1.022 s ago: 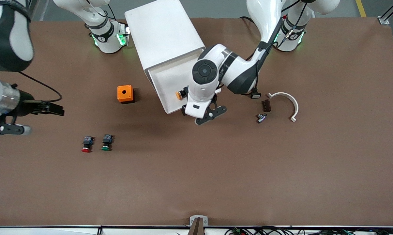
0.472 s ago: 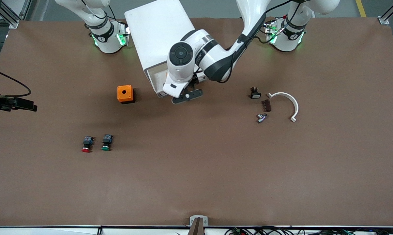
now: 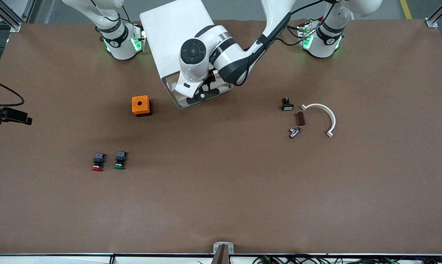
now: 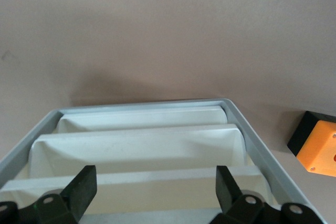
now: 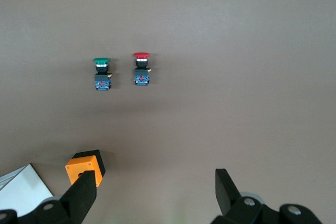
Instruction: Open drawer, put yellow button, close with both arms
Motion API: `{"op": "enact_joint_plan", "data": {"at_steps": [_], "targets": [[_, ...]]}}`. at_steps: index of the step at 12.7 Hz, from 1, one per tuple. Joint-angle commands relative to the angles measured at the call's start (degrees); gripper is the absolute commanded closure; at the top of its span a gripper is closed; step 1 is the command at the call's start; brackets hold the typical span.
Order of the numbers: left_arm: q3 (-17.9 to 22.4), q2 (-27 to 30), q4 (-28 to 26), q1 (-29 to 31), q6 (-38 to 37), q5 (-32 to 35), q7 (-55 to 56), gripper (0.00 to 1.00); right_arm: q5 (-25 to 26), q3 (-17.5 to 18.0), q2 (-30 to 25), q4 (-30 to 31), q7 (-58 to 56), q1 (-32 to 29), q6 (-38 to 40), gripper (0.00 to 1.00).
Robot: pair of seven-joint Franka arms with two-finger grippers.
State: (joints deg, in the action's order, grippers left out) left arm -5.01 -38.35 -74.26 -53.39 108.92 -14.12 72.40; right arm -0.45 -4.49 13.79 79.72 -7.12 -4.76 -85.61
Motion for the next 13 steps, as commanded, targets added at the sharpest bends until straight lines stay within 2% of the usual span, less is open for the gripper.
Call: {"op": "enact_joint_plan", "data": {"at_steps": [1, 5, 9, 11, 13], "targets": [[-2.63, 0.73, -1.15, -0.13, -0.20, 0.40, 2.57, 0.00, -0.34, 0.97, -0.78, -0.27, -0.26, -1.22, 0.89, 0.00], [-2.81, 0.90, -2.72, -1.54, -0.29, 0.32, 2.75, 0.00, -0.69, 1.24, -8.41, 5.61, -0.53, -1.92, 0.45, 0.00], [-2.20, 2.04, -3.26, -0.58, -1.17, 1.19, 2.57, 0.00, -0.69, 1.32, -11.57, 8.42, -0.62, -1.84, 0.36, 0.00], [0.86, 3.71, -3.08, 1.96, -2.21, 2.16, 2.22, 0.00, -0.69, 1.15, -14.21, 12.37, -0.62, -0.96, -2.09, 0.00], [2.19, 5.47, -2.99, 6.60, -2.48, 5.13, 2.13, 0.00, -0.69, -0.16, -17.11, 16.33, -0.53, 1.14, -4.47, 0.00]]}}
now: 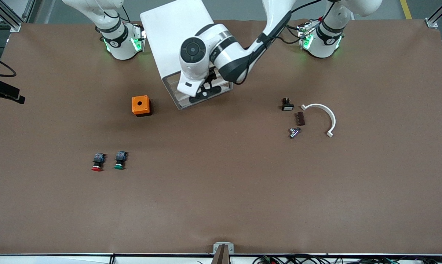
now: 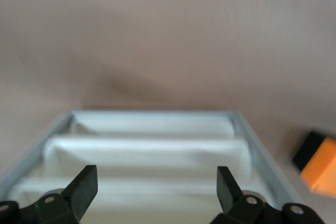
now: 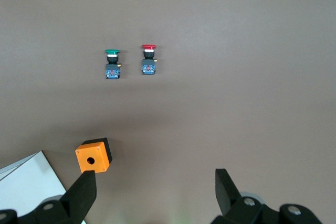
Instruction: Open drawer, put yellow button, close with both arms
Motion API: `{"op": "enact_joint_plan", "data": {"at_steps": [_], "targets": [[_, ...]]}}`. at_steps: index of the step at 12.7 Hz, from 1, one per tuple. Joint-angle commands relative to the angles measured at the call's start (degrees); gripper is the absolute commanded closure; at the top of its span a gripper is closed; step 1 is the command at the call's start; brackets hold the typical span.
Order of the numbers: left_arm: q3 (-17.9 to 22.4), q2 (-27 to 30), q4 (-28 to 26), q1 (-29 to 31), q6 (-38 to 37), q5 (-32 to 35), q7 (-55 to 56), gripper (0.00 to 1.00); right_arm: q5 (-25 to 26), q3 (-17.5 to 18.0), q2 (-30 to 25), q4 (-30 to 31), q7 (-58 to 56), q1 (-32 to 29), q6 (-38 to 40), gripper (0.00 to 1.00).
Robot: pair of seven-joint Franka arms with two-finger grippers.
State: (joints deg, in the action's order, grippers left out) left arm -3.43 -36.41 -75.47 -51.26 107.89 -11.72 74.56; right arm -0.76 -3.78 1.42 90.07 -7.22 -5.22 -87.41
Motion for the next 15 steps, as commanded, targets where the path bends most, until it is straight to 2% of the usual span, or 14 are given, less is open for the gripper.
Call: {"op": "enact_joint_plan", "data": {"at_steps": [1, 3, 7, 12, 15], "targets": [[0.62, 4.59, -1.70, 7.63, -1.45, 4.49, -0.03, 0.00, -0.39, -3.23, -5.37, 6.69, -0.51, 4.06, -2.85, 0.00], [0.62, 6.43, -1.79, 13.61, -1.98, 8.18, -0.12, 0.00, -0.39, -6.15, -5.90, 6.61, -0.51, 6.71, -2.85, 0.00], [0.53, 10.12, -1.79, 22.93, -7.41, 19.17, -2.47, 0.00, -0.39, -6.15, -8.89, 6.60, -0.60, 6.81, -2.68, 0.00], [0.36, 16.45, -1.79, 33.57, -8.57, 19.36, -24.96, 0.00, -0.39, -6.42, -9.95, 6.95, -0.69, 6.45, -2.32, 0.00], [0.18, 20.23, -1.96, 39.46, -11.82, 18.92, -37.17, 0.00, -0.39, -6.33, -9.69, 7.48, -0.69, 6.19, -2.76, 0.00]]}}
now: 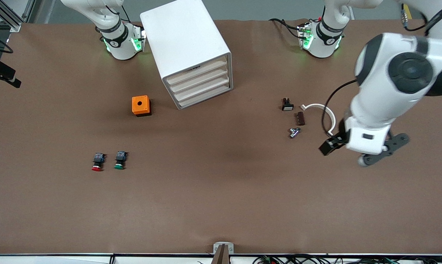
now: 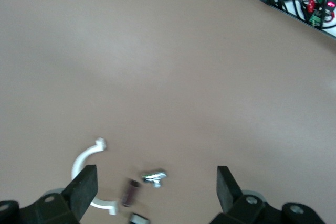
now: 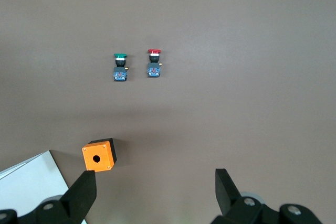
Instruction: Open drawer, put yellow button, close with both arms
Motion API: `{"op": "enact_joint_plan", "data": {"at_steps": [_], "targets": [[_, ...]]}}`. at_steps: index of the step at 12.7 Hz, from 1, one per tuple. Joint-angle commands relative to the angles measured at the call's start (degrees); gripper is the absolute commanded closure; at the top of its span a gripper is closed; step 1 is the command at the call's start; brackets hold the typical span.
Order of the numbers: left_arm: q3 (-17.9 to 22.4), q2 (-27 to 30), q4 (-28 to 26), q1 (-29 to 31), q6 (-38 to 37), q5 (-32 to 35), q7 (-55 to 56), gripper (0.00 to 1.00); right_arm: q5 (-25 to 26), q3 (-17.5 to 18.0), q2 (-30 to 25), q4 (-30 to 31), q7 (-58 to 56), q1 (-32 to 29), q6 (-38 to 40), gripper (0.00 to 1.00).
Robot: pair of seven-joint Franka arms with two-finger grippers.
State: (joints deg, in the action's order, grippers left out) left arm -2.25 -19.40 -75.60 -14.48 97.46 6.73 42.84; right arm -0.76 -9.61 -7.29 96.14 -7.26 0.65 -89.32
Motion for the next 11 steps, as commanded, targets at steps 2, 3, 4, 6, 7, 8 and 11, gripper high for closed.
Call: {"op": "enact_joint_plan", "data": {"at_steps": [2, 3, 4, 6, 7, 8, 11], "targets": [[-1.35, 6.99, -3.93, 6.02, -2.27, 0.30, -11.70, 0.00, -0.38, -0.41, -0.88, 1.42, -0.65, -0.03, -0.77, 0.00], [-1.36, 9.53, -5.95, 7.26, -2.27, 0.22, -14.17, 0.00, -0.38, -0.23, -0.88, 1.42, -0.65, -0.03, -0.59, 0.00], [-1.44, 11.82, -7.79, 9.18, -2.36, -0.39, -17.58, 0.00, -0.38, -0.05, -0.88, 1.42, -0.65, -0.12, -0.42, 0.00], [-1.44, 16.91, -12.27, 12.35, -2.97, -3.37, -25.14, 0.00, -0.38, -0.05, -0.88, 1.59, -0.65, -0.12, 0.02, 0.00], [-1.44, 19.29, -14.38, 12.89, -3.41, -3.73, -27.35, 0.00, -0.29, 0.03, -0.88, 1.59, -0.65, -0.38, 0.37, 0.00], [-1.53, 21.92, -16.49, 12.98, -4.11, -3.74, -28.68, 0.00, -0.29, 0.12, -0.88, 1.59, -0.65, -0.47, 0.46, 0.00], [-3.19, 28.18, -22.65, 12.90, -4.38, -3.91, -29.04, 0.00, -0.29, 2.22, -0.88, 1.59, -0.65, -2.04, 1.08, 0.00]]}}
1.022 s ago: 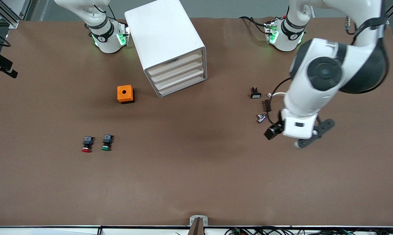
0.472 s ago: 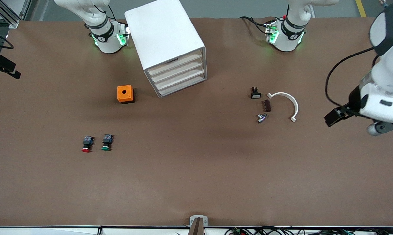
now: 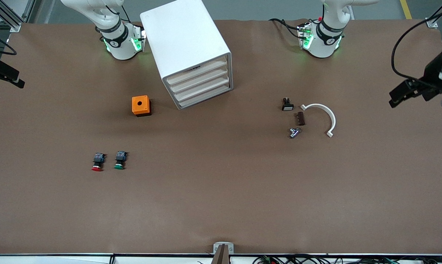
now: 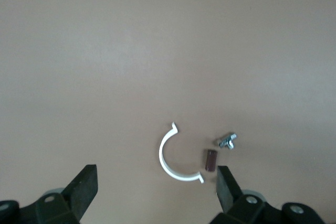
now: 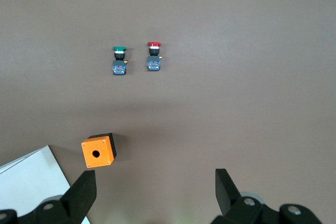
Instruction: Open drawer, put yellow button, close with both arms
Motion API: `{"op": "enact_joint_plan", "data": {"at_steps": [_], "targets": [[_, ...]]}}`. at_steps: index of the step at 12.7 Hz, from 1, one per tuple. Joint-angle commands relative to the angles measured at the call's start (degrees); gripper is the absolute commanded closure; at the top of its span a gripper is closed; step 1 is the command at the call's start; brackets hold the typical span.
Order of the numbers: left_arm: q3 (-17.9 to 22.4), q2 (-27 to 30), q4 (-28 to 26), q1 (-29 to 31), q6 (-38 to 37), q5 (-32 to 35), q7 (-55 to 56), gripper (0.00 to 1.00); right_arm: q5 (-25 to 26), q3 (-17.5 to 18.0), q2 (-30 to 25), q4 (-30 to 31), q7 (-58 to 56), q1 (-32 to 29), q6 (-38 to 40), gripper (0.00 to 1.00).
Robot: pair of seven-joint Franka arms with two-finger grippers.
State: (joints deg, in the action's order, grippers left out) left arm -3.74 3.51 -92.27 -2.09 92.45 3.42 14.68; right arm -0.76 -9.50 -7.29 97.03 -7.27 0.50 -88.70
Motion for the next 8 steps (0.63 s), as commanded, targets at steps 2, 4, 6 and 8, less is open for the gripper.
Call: {"op": "enact_joint_plan", "data": {"at_steps": [2, 4, 6, 8], "targets": [[-2.23, 6.50, -7.04, 0.07, -0.51, -1.05, -1.23, 0.00, -0.29, 3.61, -0.88, 0.71, -0.56, -2.78, 0.55, 0.00], [-2.32, 6.60, -7.04, -0.02, -1.48, -2.45, -1.32, 0.00, -0.29, 3.61, -0.88, 0.71, -0.56, -2.52, 0.90, 0.00], [-2.23, 6.60, -6.78, 0.42, -2.88, -2.54, -4.90, 0.00, -0.29, 3.61, -0.88, 0.62, -0.56, -2.43, 0.81, 0.00], [-1.71, 6.68, -6.60, 0.77, -4.03, -2.54, -7.11, 0.00, -0.21, 3.61, -0.88, 0.62, -0.56, -2.52, 0.72, 0.00]]}}
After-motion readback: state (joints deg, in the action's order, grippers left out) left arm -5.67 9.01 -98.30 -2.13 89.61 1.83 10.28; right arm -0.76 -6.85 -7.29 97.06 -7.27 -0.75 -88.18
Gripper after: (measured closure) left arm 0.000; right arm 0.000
